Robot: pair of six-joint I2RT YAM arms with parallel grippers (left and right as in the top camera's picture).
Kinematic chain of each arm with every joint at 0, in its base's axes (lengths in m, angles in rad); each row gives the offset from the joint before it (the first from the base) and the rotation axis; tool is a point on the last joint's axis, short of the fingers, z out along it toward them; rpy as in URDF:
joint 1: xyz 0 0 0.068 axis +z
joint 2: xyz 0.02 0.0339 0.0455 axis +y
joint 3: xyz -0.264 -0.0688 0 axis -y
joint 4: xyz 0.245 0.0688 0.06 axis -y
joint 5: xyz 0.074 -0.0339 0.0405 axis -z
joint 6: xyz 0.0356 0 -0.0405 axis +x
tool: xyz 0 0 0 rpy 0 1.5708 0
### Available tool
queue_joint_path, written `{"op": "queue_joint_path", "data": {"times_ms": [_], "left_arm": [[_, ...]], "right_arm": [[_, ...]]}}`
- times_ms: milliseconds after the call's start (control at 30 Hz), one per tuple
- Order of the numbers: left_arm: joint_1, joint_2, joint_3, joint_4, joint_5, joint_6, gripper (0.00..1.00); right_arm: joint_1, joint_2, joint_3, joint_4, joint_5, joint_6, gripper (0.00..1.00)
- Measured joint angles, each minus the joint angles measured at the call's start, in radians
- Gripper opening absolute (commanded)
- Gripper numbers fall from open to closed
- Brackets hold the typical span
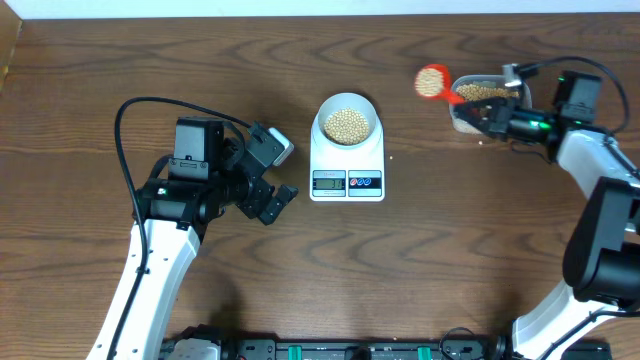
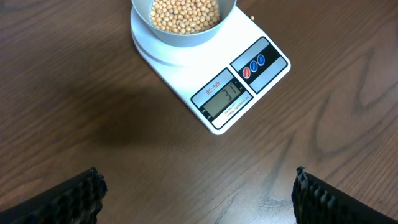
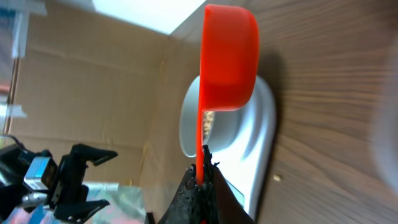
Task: Scoop item into bowl and weigh 50g on scale
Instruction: 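Carry the filled scoop left over the white bowl with the right gripper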
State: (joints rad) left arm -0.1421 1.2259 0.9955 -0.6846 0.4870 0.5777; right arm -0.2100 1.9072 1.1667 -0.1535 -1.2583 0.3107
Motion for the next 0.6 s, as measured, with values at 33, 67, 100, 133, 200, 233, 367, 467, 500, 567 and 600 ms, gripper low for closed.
{"op": "queue_joint_path", "data": {"times_ms": [33, 67, 100, 133, 200, 233, 367, 467, 500, 567, 600], "left_arm": [[0.0, 0.0, 0.0, 0.0, 0.0, 0.0, 0.98], [0.0, 0.0, 0.0, 0.0, 0.0, 0.0, 0.98], [0.0, 0.0, 0.0, 0.0, 0.0, 0.0, 0.98], [0.0, 0.0, 0.0, 0.0, 0.0, 0.0, 0.98], [0.0, 0.0, 0.0, 0.0, 0.0, 0.0, 0.98], [0.0, 0.0, 0.0, 0.0, 0.0, 0.0, 0.98], [0.0, 0.0, 0.0, 0.0, 0.0, 0.0, 0.98], [0.0, 0.0, 0.0, 0.0, 0.0, 0.0, 0.98], [0.0, 0.0, 0.0, 0.0, 0.0, 0.0, 0.98], [0.0, 0.0, 0.0, 0.0, 0.0, 0.0, 0.98], [0.0, 0.0, 0.0, 0.0, 0.0, 0.0, 0.98]], "right_arm": [[0.017, 0.0, 0.0, 0.015, -0.002, 0.013, 0.01], [0.038, 0.0, 0.0, 0.034, -0.002, 0.027, 0.01], [0.056, 0.0, 0.0, 0.048, -0.003, 0.04, 0.01], [0.074, 0.0, 0.0, 0.065, -0.003, 0.052, 0.01], [0.106, 0.0, 0.0, 0.09, -0.004, 0.072, 0.01], [0.127, 0.0, 0.0, 0.1, -0.004, 0.084, 0.01], [0.181, 0.0, 0.0, 0.113, -0.006, 0.103, 0.01], [0.214, 0.0, 0.0, 0.129, -0.006, 0.107, 0.01], [0.223, 0.0, 0.0, 0.136, -0.006, 0.106, 0.01], [0.239, 0.0, 0.0, 0.15, -0.006, 0.099, 0.01], [0.246, 0.0, 0.0, 0.155, -0.006, 0.093, 0.01]]}}
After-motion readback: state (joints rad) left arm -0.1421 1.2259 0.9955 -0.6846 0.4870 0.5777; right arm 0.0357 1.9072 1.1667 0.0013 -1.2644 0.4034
